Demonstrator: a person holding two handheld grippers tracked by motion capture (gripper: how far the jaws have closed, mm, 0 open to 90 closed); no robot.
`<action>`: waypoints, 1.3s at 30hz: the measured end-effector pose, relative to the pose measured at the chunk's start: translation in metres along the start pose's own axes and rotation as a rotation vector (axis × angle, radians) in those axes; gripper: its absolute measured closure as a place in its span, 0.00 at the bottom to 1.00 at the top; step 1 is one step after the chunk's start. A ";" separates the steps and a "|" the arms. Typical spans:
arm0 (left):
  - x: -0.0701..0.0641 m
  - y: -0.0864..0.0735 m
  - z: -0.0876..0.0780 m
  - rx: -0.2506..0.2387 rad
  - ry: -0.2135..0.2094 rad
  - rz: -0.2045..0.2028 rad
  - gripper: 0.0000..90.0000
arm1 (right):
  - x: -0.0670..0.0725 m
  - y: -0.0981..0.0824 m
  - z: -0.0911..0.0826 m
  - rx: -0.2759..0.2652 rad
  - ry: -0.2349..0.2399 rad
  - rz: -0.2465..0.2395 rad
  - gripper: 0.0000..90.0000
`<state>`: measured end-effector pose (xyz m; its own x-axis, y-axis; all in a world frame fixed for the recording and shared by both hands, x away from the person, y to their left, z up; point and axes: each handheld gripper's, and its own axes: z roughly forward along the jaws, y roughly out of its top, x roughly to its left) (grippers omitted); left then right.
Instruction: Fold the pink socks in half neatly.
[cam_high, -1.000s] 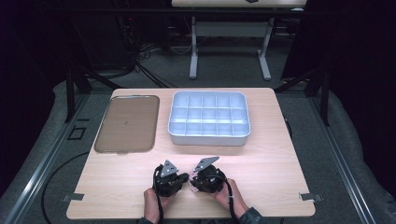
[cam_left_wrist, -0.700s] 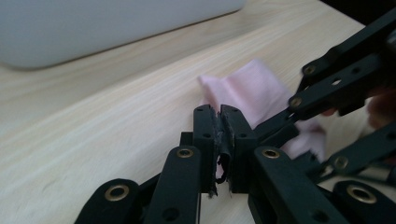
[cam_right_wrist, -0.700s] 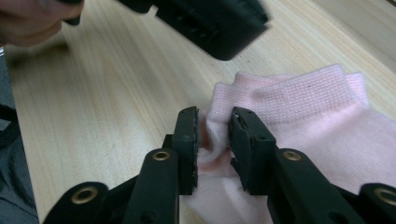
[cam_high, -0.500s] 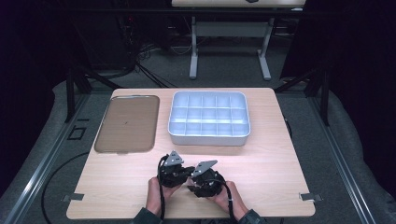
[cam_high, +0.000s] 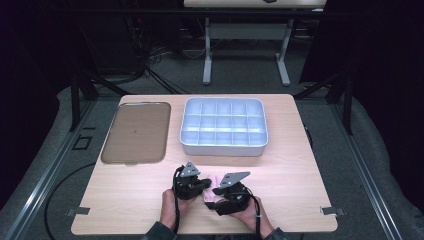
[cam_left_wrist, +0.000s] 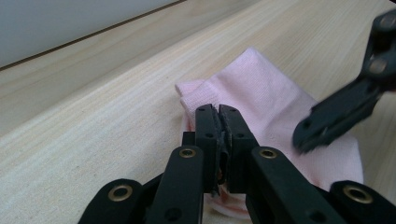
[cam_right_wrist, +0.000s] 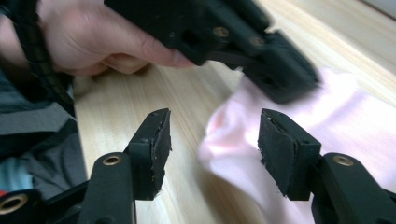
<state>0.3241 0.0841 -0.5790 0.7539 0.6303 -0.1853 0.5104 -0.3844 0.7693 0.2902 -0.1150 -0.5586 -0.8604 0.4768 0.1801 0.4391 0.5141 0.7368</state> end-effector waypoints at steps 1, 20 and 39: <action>0.000 0.000 0.000 -0.002 0.001 -0.001 0.96 | -0.003 -0.001 -0.006 -0.017 -0.007 0.020 0.50; -0.003 0.001 -0.004 -0.014 0.043 0.016 0.88 | -0.027 -0.013 -0.002 0.101 -0.220 0.078 0.69; -0.021 -0.018 -0.019 -0.012 0.042 0.047 0.97 | -0.030 -0.014 -0.002 0.097 -0.207 0.107 0.69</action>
<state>0.2913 0.0899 -0.5773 0.7590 0.6393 -0.1234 0.4697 -0.4063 0.7837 0.3094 -0.1379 -0.5732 -0.7408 0.6627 0.1093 0.5564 0.5143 0.6526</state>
